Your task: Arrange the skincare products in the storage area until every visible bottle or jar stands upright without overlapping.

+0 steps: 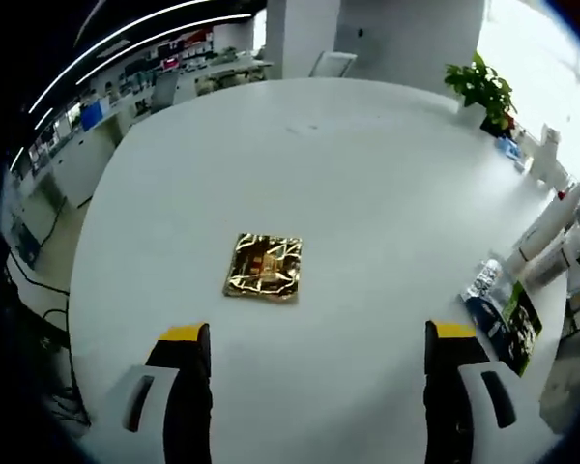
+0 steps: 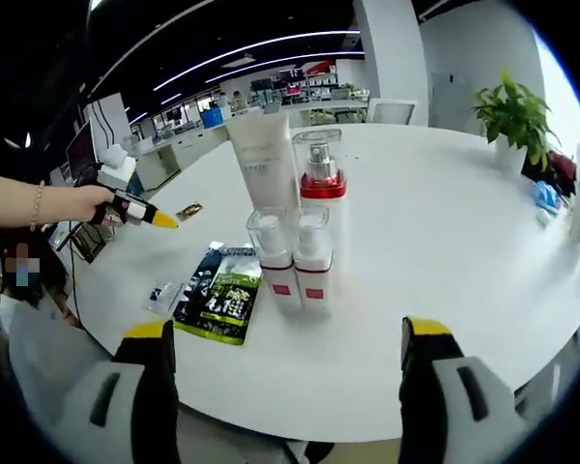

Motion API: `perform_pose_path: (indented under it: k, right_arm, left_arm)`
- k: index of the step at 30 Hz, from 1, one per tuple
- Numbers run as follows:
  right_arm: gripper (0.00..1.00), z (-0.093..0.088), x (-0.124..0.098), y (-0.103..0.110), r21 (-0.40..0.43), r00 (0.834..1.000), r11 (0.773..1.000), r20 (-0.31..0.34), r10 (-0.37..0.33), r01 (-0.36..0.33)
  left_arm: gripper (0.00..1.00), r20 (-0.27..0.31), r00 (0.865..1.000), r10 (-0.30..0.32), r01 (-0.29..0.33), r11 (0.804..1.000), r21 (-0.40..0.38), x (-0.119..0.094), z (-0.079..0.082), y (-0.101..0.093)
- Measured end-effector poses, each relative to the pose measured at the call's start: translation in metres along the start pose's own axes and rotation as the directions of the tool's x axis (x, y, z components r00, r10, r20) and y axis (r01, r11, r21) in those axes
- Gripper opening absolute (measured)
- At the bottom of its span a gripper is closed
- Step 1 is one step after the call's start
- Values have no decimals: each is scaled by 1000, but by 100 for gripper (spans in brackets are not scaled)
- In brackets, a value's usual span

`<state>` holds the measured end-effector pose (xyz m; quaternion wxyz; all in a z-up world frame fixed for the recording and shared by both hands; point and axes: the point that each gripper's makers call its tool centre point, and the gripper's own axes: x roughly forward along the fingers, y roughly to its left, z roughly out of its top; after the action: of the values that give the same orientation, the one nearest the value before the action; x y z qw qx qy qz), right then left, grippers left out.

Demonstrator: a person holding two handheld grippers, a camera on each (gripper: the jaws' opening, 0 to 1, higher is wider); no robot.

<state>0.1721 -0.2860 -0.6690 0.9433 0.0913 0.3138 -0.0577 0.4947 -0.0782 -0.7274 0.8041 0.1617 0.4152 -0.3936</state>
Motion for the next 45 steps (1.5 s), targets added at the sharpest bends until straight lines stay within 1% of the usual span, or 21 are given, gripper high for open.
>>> perform_pose_path:
  k: [2, 4, 7, 10, 17, 20, 23, 26, 27, 31, 32, 33, 34, 35, 36, 39, 41, 42, 45]
  right_arm:
    - [97, 0, 0, 0, -1, 1000, 1000, -2, -3, 3]
    - [97, -1, 0, -1, 2, 1000, 1000, -5, -6, 6]
    - [97, -1, 0, -2, 5, 1000, 1000, -8, -9, 9]
    - [97, -2, 0, -3, 5, 1000, 1000, -11, -14, 14]
    - [96, -3, 1, -5, 15, 1000, 1000, -17, -21, 21]
    - [96, -4, 1, -5, 15, 1000, 1000, -19, -23, 23]
    - [96, -4, 1, -5, 13, 1000, 1000, -22, -23, 23]
    - [96, -5, 1, -5, 18, 999, 1000, -22, -24, 25]
    - [96, -5, 1, -6, 19, 999, 999, -22, -25, 25]
    - [95, -5, 2, -5, 19, 999, 1000, -24, -24, 25]
    - [95, -5, 2, -5, 17, 999, 1000, -25, -24, 25]
    - [95, -5, 2, -5, 15, 999, 1000, -26, -24, 24]
    - [95, -5, 2, -5, 15, 999, 1000, -27, -23, 23]
    - [95, -5, 2, -5, 16, 999, 1000, -27, -23, 23]
    - [95, -5, 2, -5, 16, 999, 1000, -27, -23, 24]
    - [95, -5, 2, -5, 16, 999, 1000, -27, -23, 24]
    - [95, -5, 2, -5, 12, 999, 1000, -28, -22, 23]
    - [95, -5, 2, -5, 13, 999, 1000, -27, -22, 23]
    - [95, -5, 2, -5, 15, 999, 1000, -27, -24, 24]
  left_arm:
    - [89, -13, 1000, 1, -1, 1000, 6, 5, 2, 5]
    - [89, -31, 999, -11, 12, 1000, 21, 11, 4, 8]
    - [88, -72, 997, -12, 17, 997, 77, 18, 5, 14]
    - [86, -111, 994, -25, 37, 993, 108, 25, 6, 18]
    - [83, -163, 986, -32, 57, 987, 150, 35, 19, 28]
    - [80, -171, 984, -44, 71, 986, 152, 38, 23, 29]
    - [76, -180, 982, -50, 79, 984, 157, 39, 23, 26]
    - [72, -202, 978, -55, 91, 981, 173, 42, 21, 25]
    - [71, -194, 980, -46, 84, 978, 189, 43, 23, 27]
    - [69, -209, 977, -46, 87, 977, 192, 46, 24, 34]
    - [68, -215, 976, -38, 86, 972, 218, 46, 23, 36]
    - [66, -210, 977, -38, 94, 960, 263, 46, 24, 38]
    - [66, -213, 976, -42, 90, 972, 219, 46, 23, 36]
    - [65, -211, 977, -42, 89, 971, 222, 46, 23, 36]
    - [63, -212, 976, -43, 91, 970, 224, 46, 23, 36]
    - [54, -211, 976, -48, 97, 968, 233, 44, 23, 33]
    - [42, -210, 976, -56, 107, 964, 243, 42, 23, 31]
    - [38, -207, 977, -58, 109, 962, 249, 43, 23, 31]
    - [38, -206, 977, -57, 108, 963, 245, 41, 23, 31]
